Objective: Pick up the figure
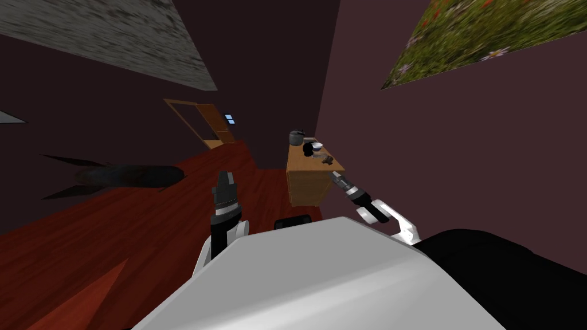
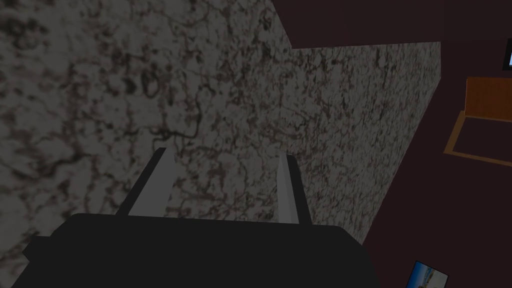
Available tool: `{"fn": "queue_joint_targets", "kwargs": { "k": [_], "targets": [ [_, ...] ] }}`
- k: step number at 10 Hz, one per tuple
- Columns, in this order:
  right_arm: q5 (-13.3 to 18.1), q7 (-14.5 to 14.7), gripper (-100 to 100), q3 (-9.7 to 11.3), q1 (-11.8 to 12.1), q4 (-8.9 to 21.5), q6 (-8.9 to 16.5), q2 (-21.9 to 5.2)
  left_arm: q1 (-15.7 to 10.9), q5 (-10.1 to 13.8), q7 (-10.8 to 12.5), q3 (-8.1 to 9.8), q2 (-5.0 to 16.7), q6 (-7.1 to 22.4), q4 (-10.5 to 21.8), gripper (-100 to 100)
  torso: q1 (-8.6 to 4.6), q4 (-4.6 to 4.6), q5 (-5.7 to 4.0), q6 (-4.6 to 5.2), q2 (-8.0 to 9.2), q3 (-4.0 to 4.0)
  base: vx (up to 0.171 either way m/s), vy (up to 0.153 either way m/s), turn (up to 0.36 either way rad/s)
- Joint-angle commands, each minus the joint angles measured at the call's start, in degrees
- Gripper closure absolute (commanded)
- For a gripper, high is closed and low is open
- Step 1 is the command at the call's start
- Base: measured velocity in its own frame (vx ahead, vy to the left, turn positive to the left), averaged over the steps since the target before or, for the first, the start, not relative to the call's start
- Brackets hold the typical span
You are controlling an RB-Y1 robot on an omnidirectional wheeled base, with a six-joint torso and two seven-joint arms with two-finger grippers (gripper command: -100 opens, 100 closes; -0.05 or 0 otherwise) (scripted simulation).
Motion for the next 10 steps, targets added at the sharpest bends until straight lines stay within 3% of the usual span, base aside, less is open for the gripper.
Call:
{"fn": "queue_joint_targets", "kwargs": {
  "k": [1, 10],
  "targets": [
    [1.8, 0.8, -100, -0.5, 0.6, 1.9, -0.2, -2.9, 0.0, 0.0, 0.0, 0.00, 0.0, 0.0, 0.0, 0, 0.00, 0.00, 0.00, 0.00, 0.00, 0.00, 0.017, 0.045, 0.085],
    [8.2, 4.0, -100, -2.5, 2.6, 9.3, -2.0, -17.9, 0.0, 0.0, 0.0, 0.00, 0.0, 0.0, 0.0, 0, 0.02, -0.02, 0.00, -0.02, -0.07, -0.04, 0.019, 0.039, 0.049]
  ]
}}
